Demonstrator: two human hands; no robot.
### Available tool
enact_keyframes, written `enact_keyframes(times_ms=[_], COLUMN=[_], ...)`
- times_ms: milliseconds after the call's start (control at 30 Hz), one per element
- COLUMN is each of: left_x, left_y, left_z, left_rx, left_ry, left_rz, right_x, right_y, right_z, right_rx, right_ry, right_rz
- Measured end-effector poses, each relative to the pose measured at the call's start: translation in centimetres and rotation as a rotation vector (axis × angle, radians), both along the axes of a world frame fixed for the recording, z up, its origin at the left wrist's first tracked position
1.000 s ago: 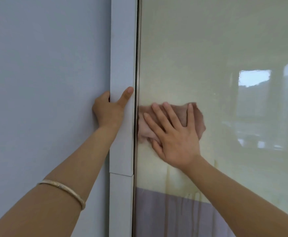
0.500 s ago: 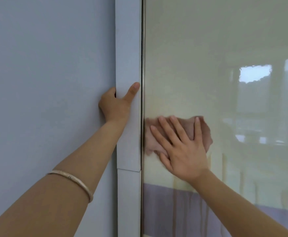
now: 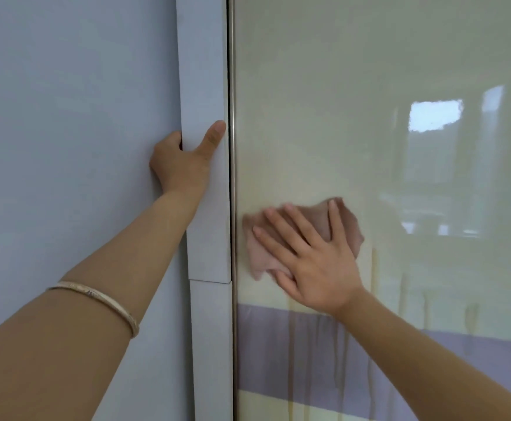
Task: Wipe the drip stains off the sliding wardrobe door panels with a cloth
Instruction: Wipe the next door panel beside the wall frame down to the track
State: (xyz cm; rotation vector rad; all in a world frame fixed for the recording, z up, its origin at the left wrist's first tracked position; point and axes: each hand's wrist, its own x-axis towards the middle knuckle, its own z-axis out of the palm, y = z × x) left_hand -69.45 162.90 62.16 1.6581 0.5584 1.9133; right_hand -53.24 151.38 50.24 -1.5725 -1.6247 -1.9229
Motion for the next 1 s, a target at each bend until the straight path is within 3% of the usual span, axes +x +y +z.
enact_keyframes(times_ms=[100, 267, 400, 633, 767, 900, 1000], left_x=[-0.1, 0.0, 0.1, -1.4, -1.4, -0.7, -0.5], left_y=[-0.3, -0.1, 0.5, 0.3, 0.2, 0.1, 0.4], left_z=[0.1, -0.1, -1.9, -11.1, -12.6, -12.8, -13.1], left_rx=[-0.001, 0.005, 0.004, -0.093, -0.15, -0.137, -0.108], left_ry=[0.006, -0.016, 0.026, 0.137, 0.107, 0.051, 0.048], left_rz=[0.0, 0.02, -0.02, -0.215, -0.314, -0.321, -0.283], right_x=[1.0, 1.4, 0.7, -0.9, -0.5, -0.4, -0.5], right_y=[-0.8, -0.5, 0.3, 0.0, -0.4, 0.7, 1.2], right_z=[2.4, 8.2, 3.8, -7.6, -5.3, -0.3, -2.9], right_rx=[-0.037, 0.249, 0.251, 0.044, 0.011, 0.195, 0.192], right_ry=[-0.07, 0.091, 0.12, 0.138, 0.092, 0.193, 0.2], right_rz=[0.009, -0.01, -0.016, -0.038, -0.015, 0.0, -0.053])
